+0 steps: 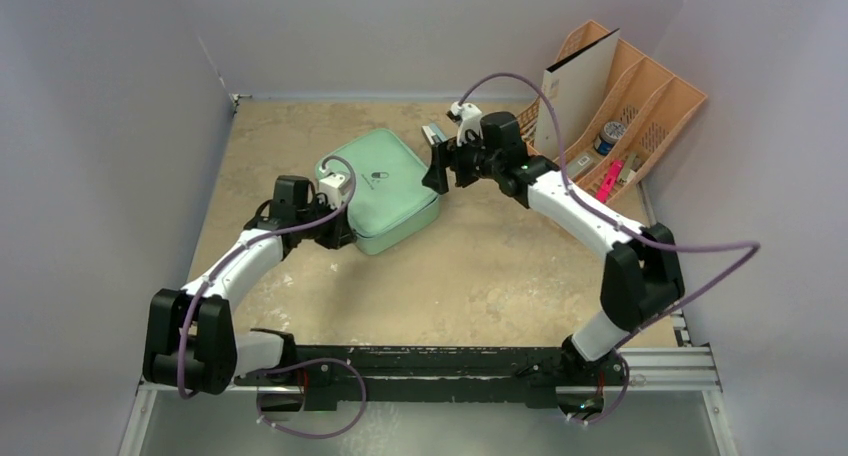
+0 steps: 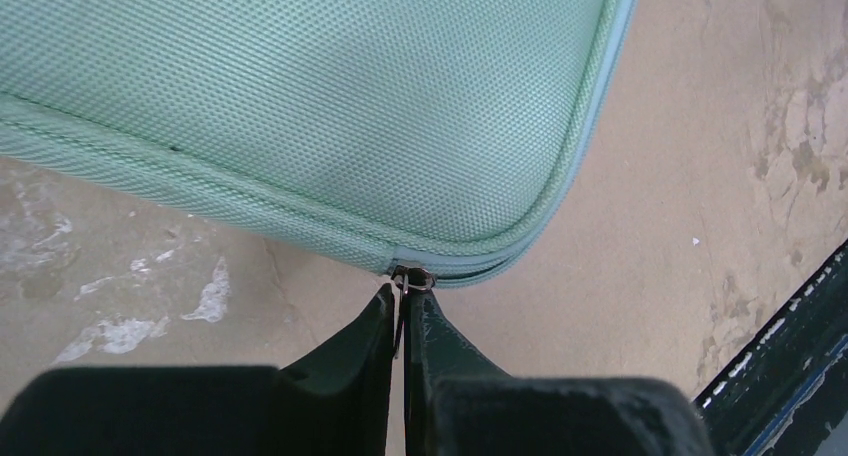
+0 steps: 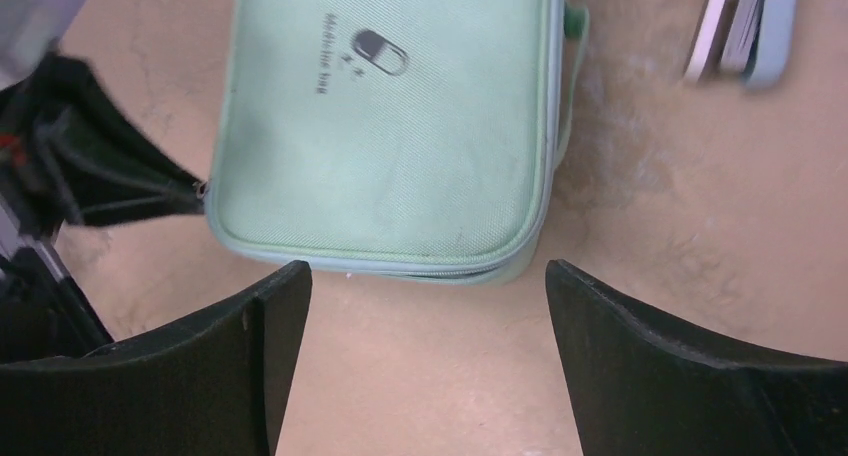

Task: Organize the medicine kit
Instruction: Zip the medicine box at the center of the board.

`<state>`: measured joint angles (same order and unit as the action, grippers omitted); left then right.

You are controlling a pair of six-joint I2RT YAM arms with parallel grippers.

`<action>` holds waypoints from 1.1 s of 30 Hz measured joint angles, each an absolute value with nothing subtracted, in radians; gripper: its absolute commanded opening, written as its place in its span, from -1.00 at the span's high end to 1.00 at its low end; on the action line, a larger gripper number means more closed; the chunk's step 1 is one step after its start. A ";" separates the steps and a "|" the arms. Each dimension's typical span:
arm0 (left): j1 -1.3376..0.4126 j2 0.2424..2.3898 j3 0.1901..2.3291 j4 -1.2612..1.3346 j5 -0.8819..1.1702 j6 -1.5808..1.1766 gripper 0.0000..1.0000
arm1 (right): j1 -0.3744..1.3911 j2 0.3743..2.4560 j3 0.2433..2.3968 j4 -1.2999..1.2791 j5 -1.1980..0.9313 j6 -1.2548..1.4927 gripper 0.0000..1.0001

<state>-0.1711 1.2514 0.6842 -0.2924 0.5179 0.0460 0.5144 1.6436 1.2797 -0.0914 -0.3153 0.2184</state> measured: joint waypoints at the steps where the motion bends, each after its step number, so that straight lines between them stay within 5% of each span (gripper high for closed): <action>1: -0.161 1.255 0.689 -0.292 0.521 0.046 1.00 | 0.514 1.620 1.276 -0.085 -0.327 0.172 -0.74; 8: -0.112 1.275 0.708 -0.275 0.532 0.047 1.00 | 0.546 1.520 1.182 -0.027 -0.525 -0.242 -0.97; 21: -0.105 1.282 0.711 -0.270 0.546 0.049 1.00 | 0.745 1.748 1.213 0.022 -0.511 -0.743 -0.91; 30: -0.104 1.282 0.711 -0.271 0.557 0.060 1.00 | 0.813 1.877 1.212 0.229 -0.413 -0.898 -0.09; 33: -0.098 1.283 0.716 -0.270 0.556 0.066 1.00 | 0.823 1.903 1.212 0.280 -0.410 -0.894 0.04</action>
